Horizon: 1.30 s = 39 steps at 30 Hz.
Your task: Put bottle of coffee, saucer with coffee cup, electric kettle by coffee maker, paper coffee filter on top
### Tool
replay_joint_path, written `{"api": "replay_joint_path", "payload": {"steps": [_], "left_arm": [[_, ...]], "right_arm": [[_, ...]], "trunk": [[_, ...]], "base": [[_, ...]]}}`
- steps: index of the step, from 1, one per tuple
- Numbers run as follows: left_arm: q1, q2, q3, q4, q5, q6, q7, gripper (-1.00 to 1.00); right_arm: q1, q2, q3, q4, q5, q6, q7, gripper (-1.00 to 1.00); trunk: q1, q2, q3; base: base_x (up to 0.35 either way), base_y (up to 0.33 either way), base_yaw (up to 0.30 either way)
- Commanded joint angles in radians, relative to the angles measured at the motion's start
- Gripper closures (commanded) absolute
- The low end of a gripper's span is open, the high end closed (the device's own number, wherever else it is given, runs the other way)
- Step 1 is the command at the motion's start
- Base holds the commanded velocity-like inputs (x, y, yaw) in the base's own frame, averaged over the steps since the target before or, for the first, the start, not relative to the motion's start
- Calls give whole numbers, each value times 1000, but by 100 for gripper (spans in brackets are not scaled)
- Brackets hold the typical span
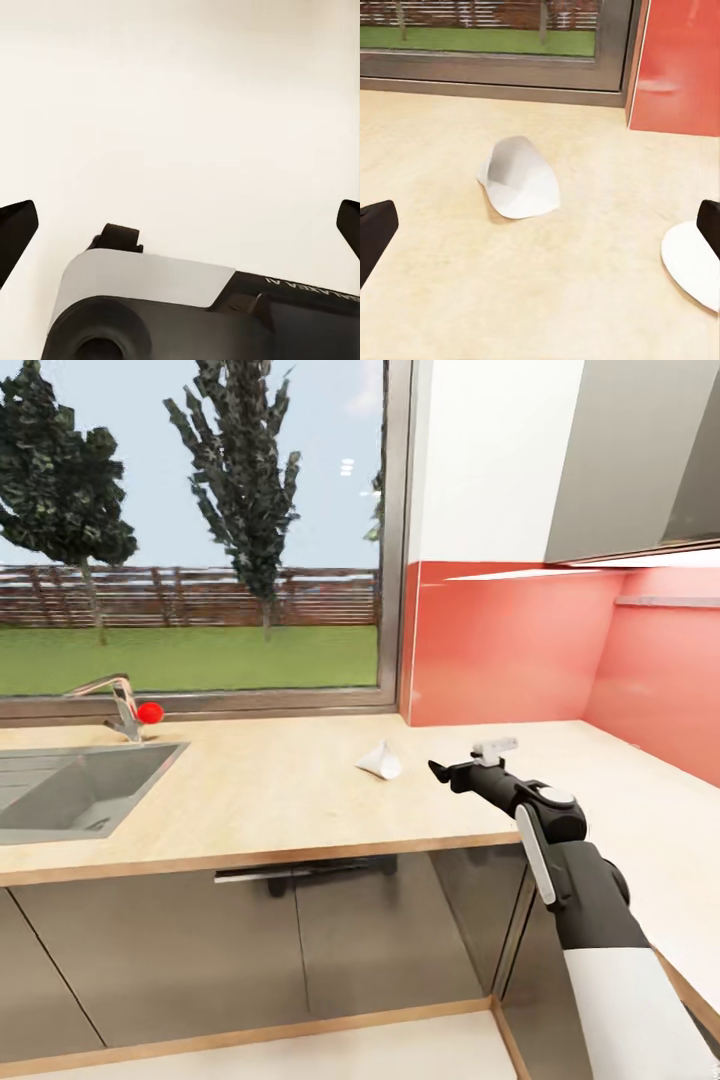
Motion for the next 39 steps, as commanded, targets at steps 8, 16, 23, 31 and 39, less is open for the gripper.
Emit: {"api": "replay_joint_path", "payload": {"steps": [8,16,23,31,39], "left_arm": [[0,-2,2,-1,4,0,-1,-100],[0,-2,2,-1,5,0,-2,-100],[0,-2,2,-1,5,0,-2,-100],[0,-2,2,-1,5,0,-2,-100],[0,-4,2,-1,5,0,-2,-100]], "right_arm": [[1,22,4,18,1,5,4,-100],[4,27,4,58,0,3,6,-100],[5,43,39,76,0,-3,6,-100],[5,47,61,141,0,-54,6,-100],[5,47,63,161,0,-60,6,-100]], "trunk": [[0,0,-1],[0,0,-1],[0,0,-1],[0,0,-1],[0,0,-1]], "base": [[166,73,0],[150,70,0],[75,41,0],[108,87,0],[92,95,0]]}}
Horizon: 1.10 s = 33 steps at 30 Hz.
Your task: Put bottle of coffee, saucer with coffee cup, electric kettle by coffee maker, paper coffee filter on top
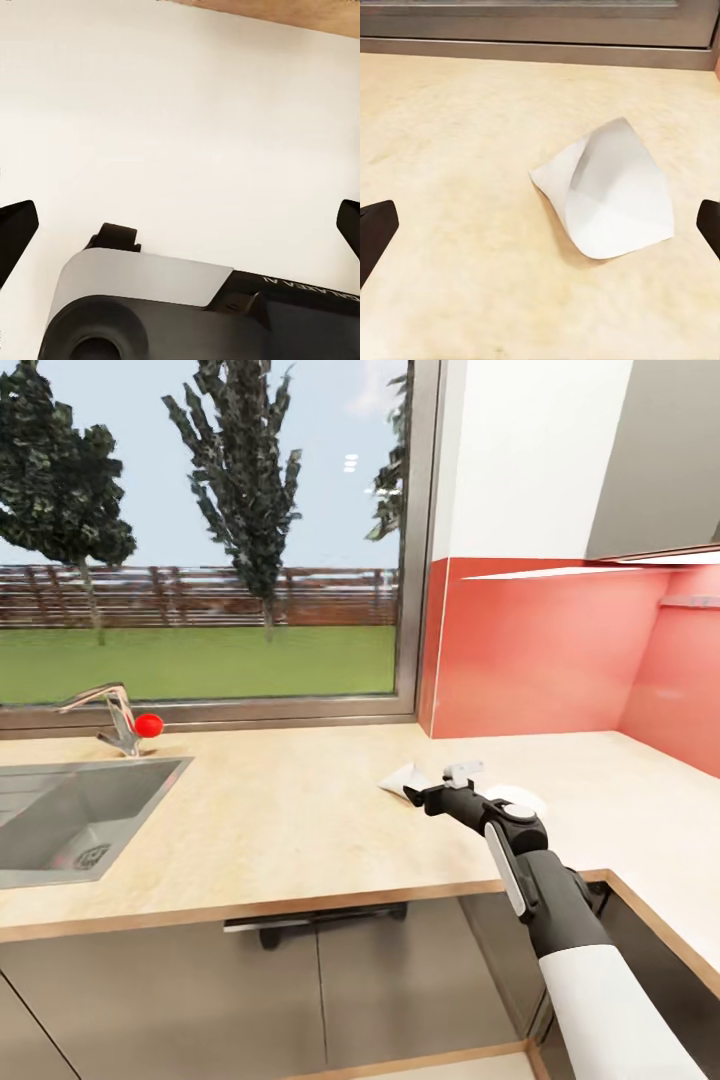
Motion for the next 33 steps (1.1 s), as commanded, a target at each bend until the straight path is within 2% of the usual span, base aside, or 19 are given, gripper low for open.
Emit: {"api": "replay_joint_path", "payload": {"steps": [1,12,20,33], "left_arm": [[1,-1,3,-2,4,0,0,-100],[1,0,3,-2,3,0,0,-100],[1,0,4,-2,4,0,0,-100],[1,0,4,-2,4,0,0,-100]], "right_arm": [[-1,0,-1,0,1,5,3,-100],[-1,0,-2,12,1,4,3,-100],[-1,1,0,89,1,-89,3,-100],[-2,2,1,108,1,-100,3,-100]], "trunk": [[0,-1,-1],[0,-1,-1],[0,-1,-1],[0,-1,-1]], "base": [[25,26,0],[91,54,0],[7,4,0],[6,5,0]]}}
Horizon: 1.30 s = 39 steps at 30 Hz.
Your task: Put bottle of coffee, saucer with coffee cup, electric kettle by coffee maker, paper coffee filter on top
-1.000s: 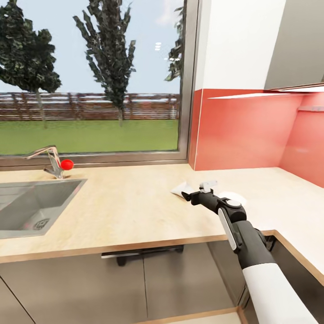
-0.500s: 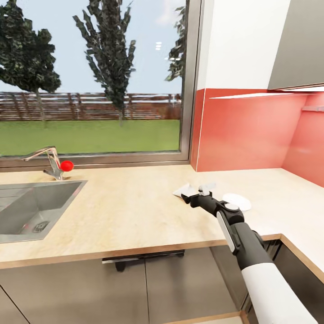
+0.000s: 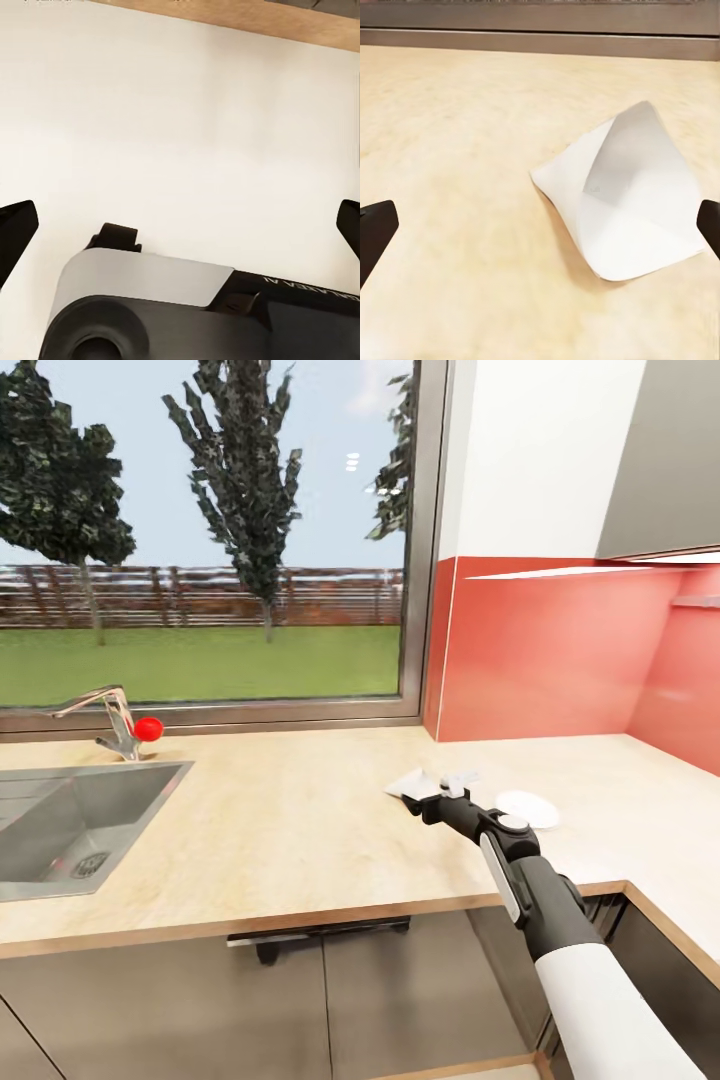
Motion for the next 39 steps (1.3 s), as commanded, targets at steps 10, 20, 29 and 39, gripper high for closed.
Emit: {"api": "replay_joint_path", "payload": {"steps": [10,20,29,39], "left_arm": [[1,-1,4,-2,4,0,0,-100],[1,-1,3,-2,3,0,0,-100],[1,-2,3,-2,3,0,0,-100],[1,-2,3,-2,4,0,0,-100]], "right_arm": [[0,0,-2,-1,1,4,3,-100],[0,4,-1,27,1,2,3,-100],[-1,14,0,82,1,-38,1,-100],[-1,14,0,91,2,-46,0,-100]], "trunk": [[0,-1,-1],[0,-1,-1],[0,-1,-1],[0,-1,-1]], "base": [[53,40,0],[83,2,0],[7,1,0],[46,40,0]]}}
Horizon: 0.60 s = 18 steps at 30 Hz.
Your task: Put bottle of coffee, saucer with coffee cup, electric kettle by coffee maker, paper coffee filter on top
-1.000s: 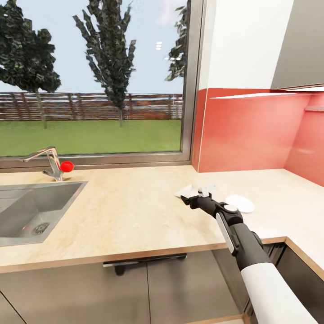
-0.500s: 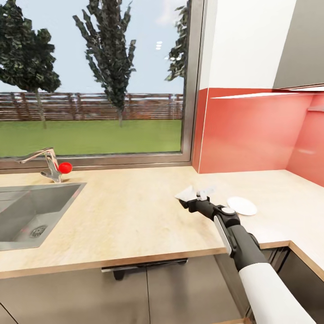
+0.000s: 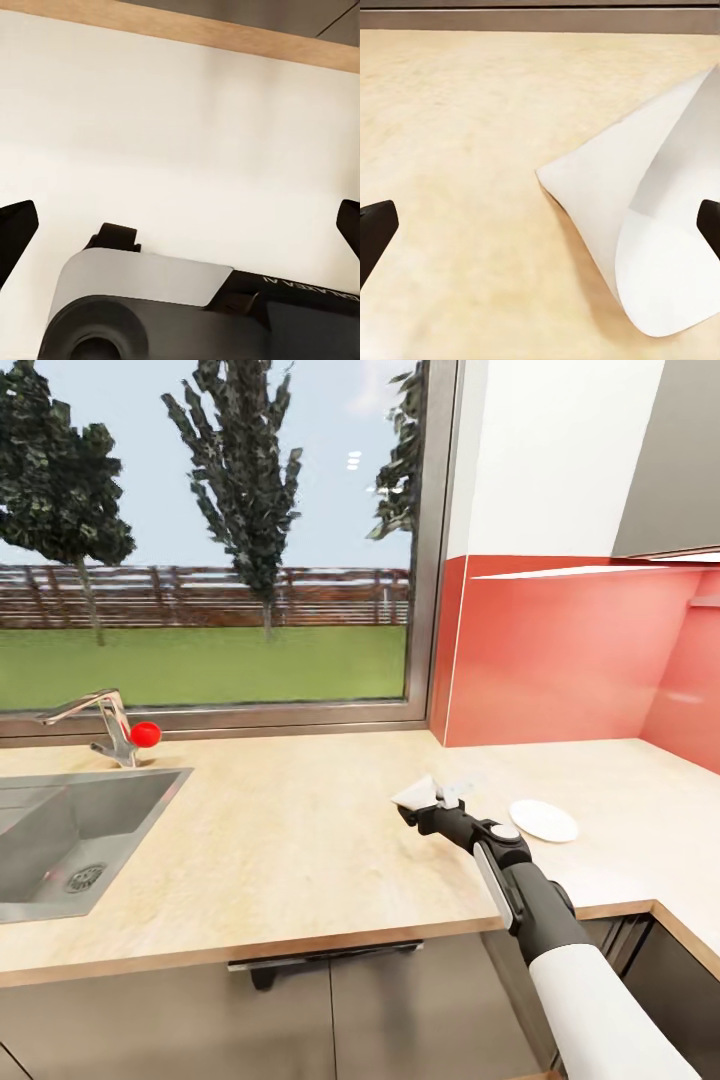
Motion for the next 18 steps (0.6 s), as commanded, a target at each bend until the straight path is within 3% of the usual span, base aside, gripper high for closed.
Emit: {"api": "replay_joint_path", "payload": {"steps": [1,18], "left_arm": [[1,0,4,-2,4,0,0,-100],[1,0,4,-2,3,0,0,-100]], "right_arm": [[-1,0,-1,-1,1,5,3,-100],[-1,0,-1,-1,1,5,3,-100]], "trunk": [[0,-1,-1],[0,-1,-1]], "base": [[5,5,0],[53,19,0]]}}
